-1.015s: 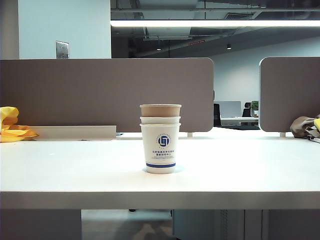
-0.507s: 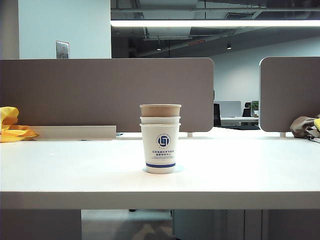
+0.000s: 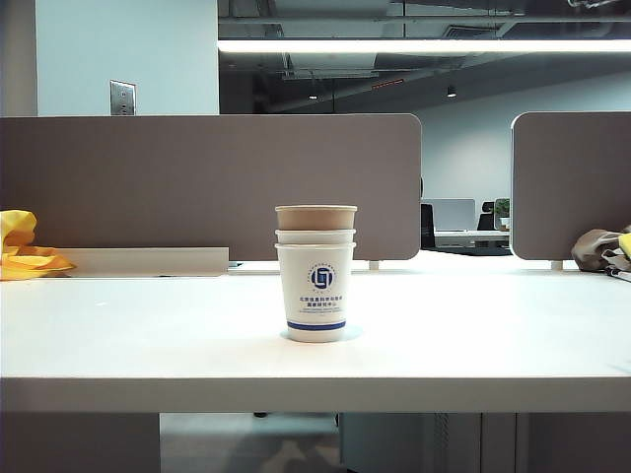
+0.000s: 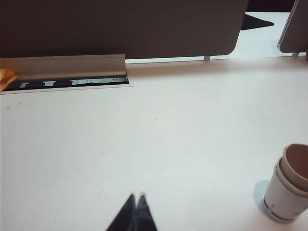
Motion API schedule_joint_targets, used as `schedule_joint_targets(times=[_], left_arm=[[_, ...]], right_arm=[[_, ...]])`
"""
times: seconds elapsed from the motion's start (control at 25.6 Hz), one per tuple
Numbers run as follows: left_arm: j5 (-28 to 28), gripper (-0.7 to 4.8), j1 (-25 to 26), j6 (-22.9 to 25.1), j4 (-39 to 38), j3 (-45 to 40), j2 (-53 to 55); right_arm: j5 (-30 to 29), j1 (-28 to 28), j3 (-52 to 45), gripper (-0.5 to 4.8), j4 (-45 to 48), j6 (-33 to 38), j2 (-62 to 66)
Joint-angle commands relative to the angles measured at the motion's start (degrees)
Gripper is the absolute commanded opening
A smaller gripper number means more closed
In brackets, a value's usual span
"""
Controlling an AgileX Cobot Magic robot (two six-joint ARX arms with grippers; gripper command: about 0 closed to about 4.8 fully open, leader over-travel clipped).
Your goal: Pick up all the paper cups on the table one by one and stack them together.
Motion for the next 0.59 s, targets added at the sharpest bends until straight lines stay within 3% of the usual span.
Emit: schedule_joint_targets(times=[0.04,0.51,0.59], left_arm=[[-0.11,-0.05,0.02,-0.13,2.03,-0.07,0.48],[0.31,-0.05,-0.02,-2.08,1.14,-0.13,0.66],[0.44,-0.05,-0.02,0.35,1.36,-1.14,1.16]], right_arm=[[0.11,-0.02,0.35,0.72,1.18,0.17,-0.07],[-0.15,-0.02,-0.44,0.73,-0.61,0.09,0.33],[-0.50,-0.02,-3.93,0.72,2.36,-0.22,0.50]])
